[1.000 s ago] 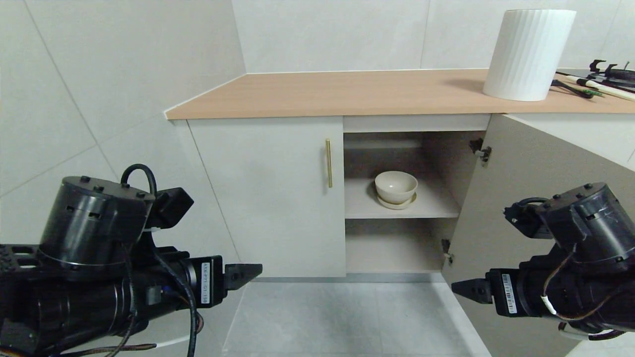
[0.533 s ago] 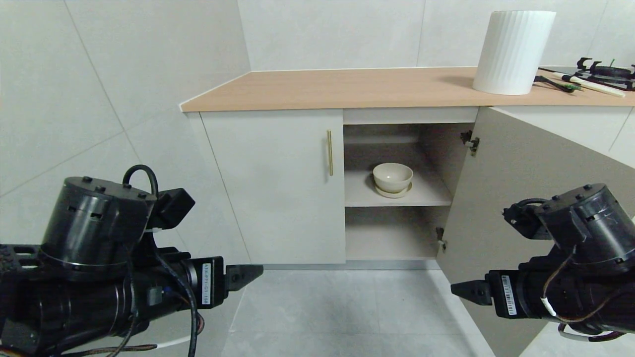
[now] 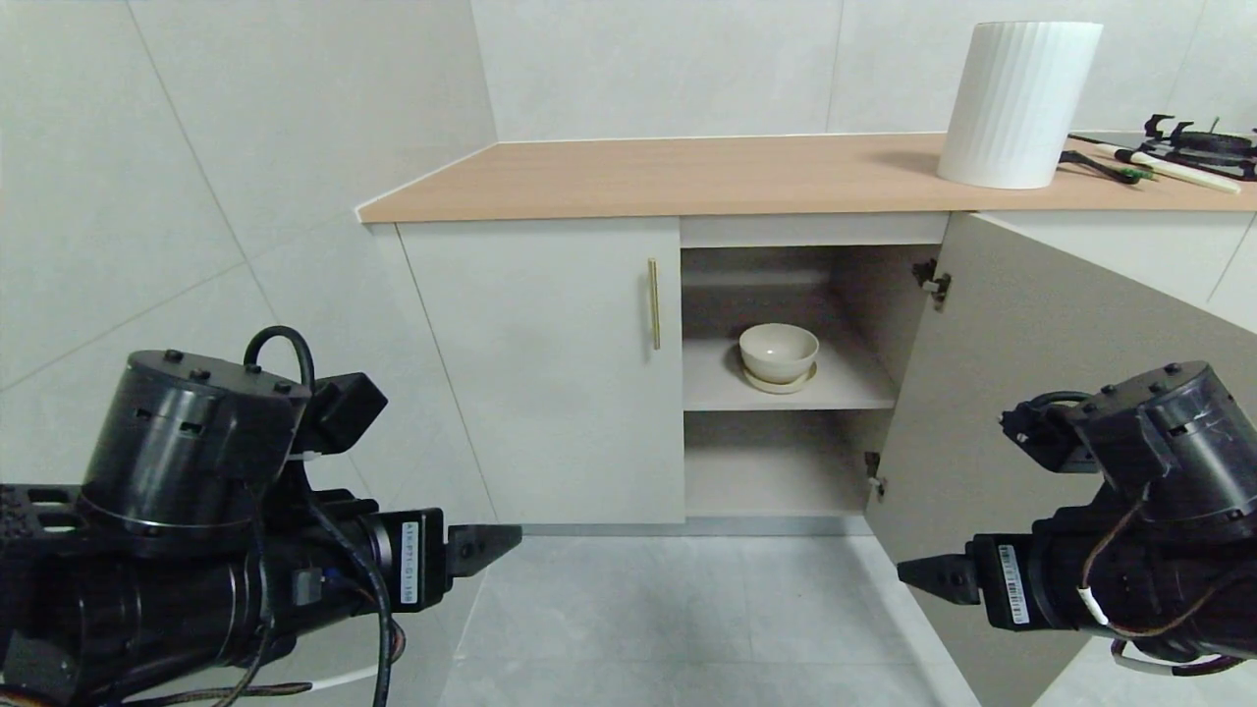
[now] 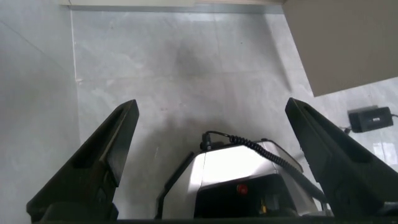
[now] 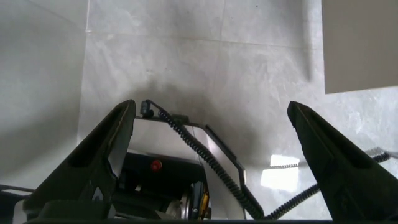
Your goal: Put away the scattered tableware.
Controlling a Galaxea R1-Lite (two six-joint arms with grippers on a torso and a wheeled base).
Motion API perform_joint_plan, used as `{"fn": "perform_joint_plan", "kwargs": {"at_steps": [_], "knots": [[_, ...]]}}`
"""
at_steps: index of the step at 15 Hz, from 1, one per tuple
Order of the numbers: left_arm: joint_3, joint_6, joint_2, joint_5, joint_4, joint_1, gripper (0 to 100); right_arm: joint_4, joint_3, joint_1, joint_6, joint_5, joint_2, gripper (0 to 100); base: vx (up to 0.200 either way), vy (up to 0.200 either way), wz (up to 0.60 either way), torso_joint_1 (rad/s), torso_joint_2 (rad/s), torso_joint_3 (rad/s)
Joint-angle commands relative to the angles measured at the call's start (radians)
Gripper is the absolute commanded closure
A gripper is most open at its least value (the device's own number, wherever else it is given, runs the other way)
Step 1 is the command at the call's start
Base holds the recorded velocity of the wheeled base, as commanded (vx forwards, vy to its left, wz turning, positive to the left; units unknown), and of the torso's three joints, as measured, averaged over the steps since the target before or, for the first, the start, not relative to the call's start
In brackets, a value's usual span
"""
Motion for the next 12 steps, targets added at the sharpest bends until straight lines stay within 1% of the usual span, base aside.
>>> {"fn": "perform_joint_plan", "kwargs": {"at_steps": [1, 3, 7, 9, 10, 12], "knots": [[0.001, 0.005, 0.000, 0.001, -0.001, 0.000, 0, 0.042, 0.000, -0.002, -0.027, 0.000, -0.033, 0, 0.000, -0.200, 0.00, -0.007, 0.00, 0.007], [0.004, 0.011, -0.001, 0.001, -0.001, 0.000, 0, 0.123, -0.005, -0.004, -0.064, 0.000, -0.055, 0, 0.000, -0.200, 0.00, 0.012, 0.00, 0.000], [0.004, 0.011, -0.004, 0.001, -0.001, 0.000, 0, 0.202, -0.011, -0.013, -0.093, -0.001, -0.060, 0, 0.000, -0.200, 0.00, 0.001, 0.00, 0.005], [0.004, 0.011, -0.004, 0.001, -0.001, 0.000, 0, 0.254, -0.025, -0.042, -0.119, -0.001, -0.060, 0, 0.000, -0.200, 0.00, 0.005, 0.00, 0.005], [0.004, 0.011, -0.004, 0.001, -0.001, 0.000, 0, 0.286, -0.031, -0.080, -0.147, -0.001, -0.061, 0, 0.000, -0.200, 0.00, 0.002, 0.00, -0.007], [0.004, 0.011, -0.003, 0.000, -0.001, 0.000, 0, 0.317, -0.036, -0.131, -0.185, -0.004, -0.072, 0, 0.000, 0.000, 0.00, 0.000, 0.00, 0.000]]}}
